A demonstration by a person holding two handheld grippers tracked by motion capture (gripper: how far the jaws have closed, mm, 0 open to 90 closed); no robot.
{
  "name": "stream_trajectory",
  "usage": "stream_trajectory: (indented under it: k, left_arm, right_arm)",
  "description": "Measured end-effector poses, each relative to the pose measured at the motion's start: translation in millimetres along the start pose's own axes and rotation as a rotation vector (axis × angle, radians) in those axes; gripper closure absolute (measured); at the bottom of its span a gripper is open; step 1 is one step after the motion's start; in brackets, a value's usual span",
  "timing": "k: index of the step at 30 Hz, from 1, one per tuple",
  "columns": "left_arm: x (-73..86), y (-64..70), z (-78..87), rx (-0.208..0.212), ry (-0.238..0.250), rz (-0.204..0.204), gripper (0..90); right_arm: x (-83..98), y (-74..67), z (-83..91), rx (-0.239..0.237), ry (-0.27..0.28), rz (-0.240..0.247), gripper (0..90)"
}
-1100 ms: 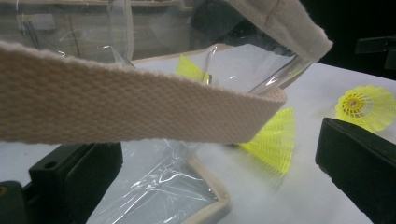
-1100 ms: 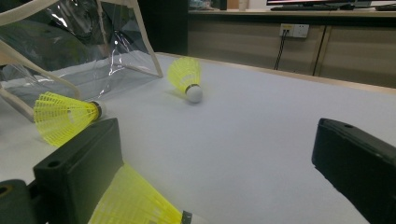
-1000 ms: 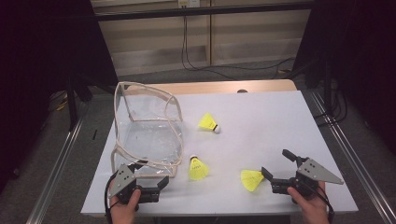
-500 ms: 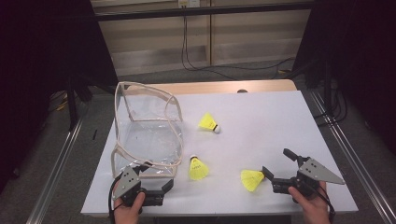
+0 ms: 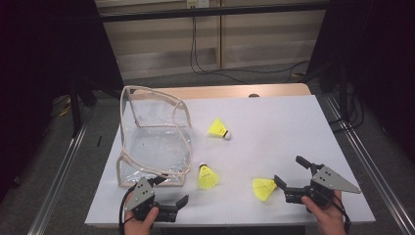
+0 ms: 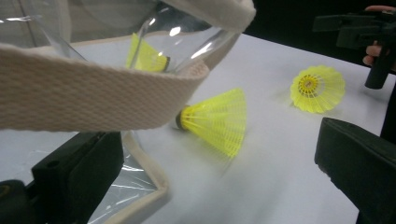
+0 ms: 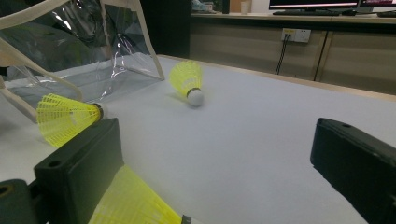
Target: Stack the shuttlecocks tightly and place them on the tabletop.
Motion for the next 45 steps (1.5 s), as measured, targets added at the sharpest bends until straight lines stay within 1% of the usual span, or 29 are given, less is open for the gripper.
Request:
stream_trajectory:
  k: [1,4,7,8,11,15,18,21,22,25,28,29,32,34,36,37,38,40,41,42,45]
  left_arm:
    - [0.6,2.2,-1.4,0.005,-0.008,-0.008,1.5]
    - [0.4,5.2,-3.3,0.012,-0.008,-0.010,1.5]
    - [1.3,9.5,-7.5,0.024,-0.021,-0.020,1.7]
    - [1.3,9.5,-7.5,0.024,-0.021,-0.020,1.7]
    - [1.8,14.3,-12.6,0.043,-0.032,-0.019,1.8]
    - [2.2,16.5,-16.6,0.045,-0.044,-0.016,1.9]
    - [3.2,20.9,-22.0,0.055,-0.062,-0.027,2.2]
    - [3.8,23.9,-24.9,0.064,-0.068,-0.029,2.3]
    - [4.3,24.3,-26.2,0.067,-0.076,-0.040,2.3]
    - [5.0,26.8,-31.6,0.071,-0.081,-0.027,2.7]
    - [5.1,30.1,-36.1,0.075,-0.086,-0.029,3.4]
    - [5.6,31.9,-38.8,0.080,-0.096,-0.032,3.3]
    - [5.4,32.9,-42.0,0.079,-0.096,-0.030,3.3]
    - [5.3,33.4,-44.2,0.081,-0.104,-0.033,3.5]
    - [4.9,34.3,-47.2,0.085,-0.101,-0.025,3.5]
    - [5.4,34.4,-48.8,0.081,-0.108,-0.028,3.6]
    - [6.1,36.5,-52.5,0.089,-0.116,-0.025,3.6]
    - [6.3,37.8,-54.3,0.089,-0.119,-0.026,3.6]
    - [6.3,38.3,-56.1,0.084,-0.124,-0.035,3.6]
    - [6.0,38.6,-57.7,0.078,-0.124,-0.033,3.6]
    - [4.7,39.7,-61.8,0.069,-0.125,-0.016,3.5]
  right_arm:
    - [-0.1,0.1,-1.0,-0.001,0.001,-0.004,1.7]
    - [-0.5,0.1,-1.8,-0.003,0.002,-0.002,1.8]
    - [-0.5,-0.1,-2.6,-0.005,0.002,0.001,1.9]
    - [-0.5,-0.1,-2.6,-0.005,0.002,0.001,1.9]
    - [-0.5,-0.4,-2.4,-0.007,0.003,-0.002,1.9]
    - [-0.4,0.1,-1.4,-0.006,0.001,-0.001,2.0]
    - [-1.6,0.9,-0.5,-0.005,0.015,-0.001,2.2]
    - [-1.0,0.6,-0.3,-0.008,0.011,-0.003,2.2]
    - [-0.3,0.3,-0.4,-0.010,0.006,-0.007,2.2]
    - [0.0,0.1,-1.0,-0.013,0.006,-0.007,2.1]
    - [-0.3,-0.8,-0.6,-0.017,0.006,-0.002,2.1]
    - [-0.5,-0.8,-0.5,-0.016,0.007,0.000,2.1]
    - [-0.3,-0.6,-0.4,-0.016,0.006,-0.001,2.1]
    - [0.2,-0.1,0.0,-0.014,0.003,-0.002,2.2]
    - [0.3,-0.3,0.2,-0.016,0.003,-0.002,2.3]
    - [0.2,-0.3,0.7,-0.016,0.003,0.000,2.4]
    - [-0.1,-0.2,0.7,-0.015,0.005,0.000,2.4]
    - [-0.2,-0.2,0.8,-0.016,0.005,0.000,2.4]
    - [-0.1,-0.3,0.8,-0.016,0.005,0.000,2.4]
    - [0.1,-0.1,0.9,-0.018,0.004,0.004,2.4]
    - [0.0,-0.1,1.0,-0.016,0.003,0.003,2.5]
Point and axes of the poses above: each handheld gripper's, and its own axes: z roughly backward along the jaws, x roughly out of its underside, y roughly to its right, the point moved 7 cm from there along -z, roughly forward along the jaws, and after that the axes turned 6 degrees about z, right-handed, at the moved point
